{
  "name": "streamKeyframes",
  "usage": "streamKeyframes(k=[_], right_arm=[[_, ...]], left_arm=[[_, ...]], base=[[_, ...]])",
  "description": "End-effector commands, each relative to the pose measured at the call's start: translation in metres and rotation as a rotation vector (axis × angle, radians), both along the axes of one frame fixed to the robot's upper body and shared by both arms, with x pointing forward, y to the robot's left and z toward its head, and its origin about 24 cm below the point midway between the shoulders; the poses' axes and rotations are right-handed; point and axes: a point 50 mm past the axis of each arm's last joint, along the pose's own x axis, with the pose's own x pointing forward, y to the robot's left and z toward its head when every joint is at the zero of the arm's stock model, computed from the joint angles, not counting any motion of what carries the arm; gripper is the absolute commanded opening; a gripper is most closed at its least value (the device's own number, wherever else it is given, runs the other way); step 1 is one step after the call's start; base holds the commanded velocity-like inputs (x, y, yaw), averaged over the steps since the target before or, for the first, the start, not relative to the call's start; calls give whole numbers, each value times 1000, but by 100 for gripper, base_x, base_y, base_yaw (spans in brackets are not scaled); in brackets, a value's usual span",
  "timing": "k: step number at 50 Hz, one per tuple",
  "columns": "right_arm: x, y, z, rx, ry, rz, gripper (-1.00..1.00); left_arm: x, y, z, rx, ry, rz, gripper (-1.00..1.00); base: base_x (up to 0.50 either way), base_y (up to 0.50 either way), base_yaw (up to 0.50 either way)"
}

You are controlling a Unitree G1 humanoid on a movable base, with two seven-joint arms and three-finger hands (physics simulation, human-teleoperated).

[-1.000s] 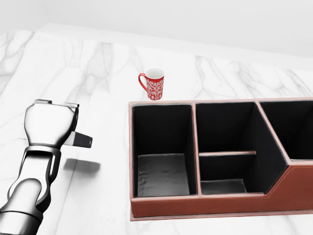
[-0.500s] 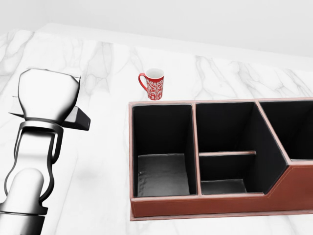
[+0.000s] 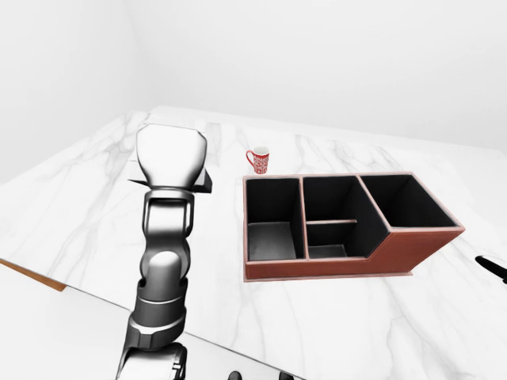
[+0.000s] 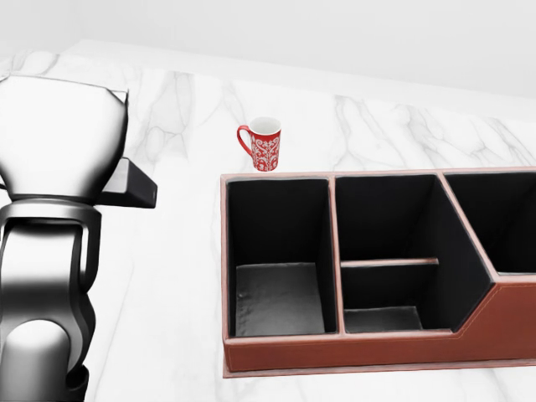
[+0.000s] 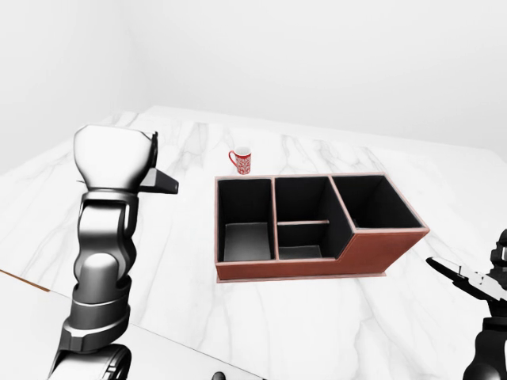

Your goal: Pick up the book and place it in the left compartment of the caddy.

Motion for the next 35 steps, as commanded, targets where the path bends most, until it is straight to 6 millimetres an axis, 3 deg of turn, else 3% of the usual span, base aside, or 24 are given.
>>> streamKeyframes(k=[1,9,12,35], right_arm=[[-1,0,1,2,1,1,100],[-1,0,2,1,1,-2,100],[0,0,1,3,0,1,100],[0,0,1,3,0,1,100]], left_arm=[[-45,-7,28,-58,-132,-10,-100],[-62,-13,31,-111,-155,-34,-100],[-55,-13,22,-118,-136,-51,-100],[-55,-13,22,-115,-134,-54,-100]], base=[[0,0,0],[0,0,0],[0,0,0],[0,0,0]])
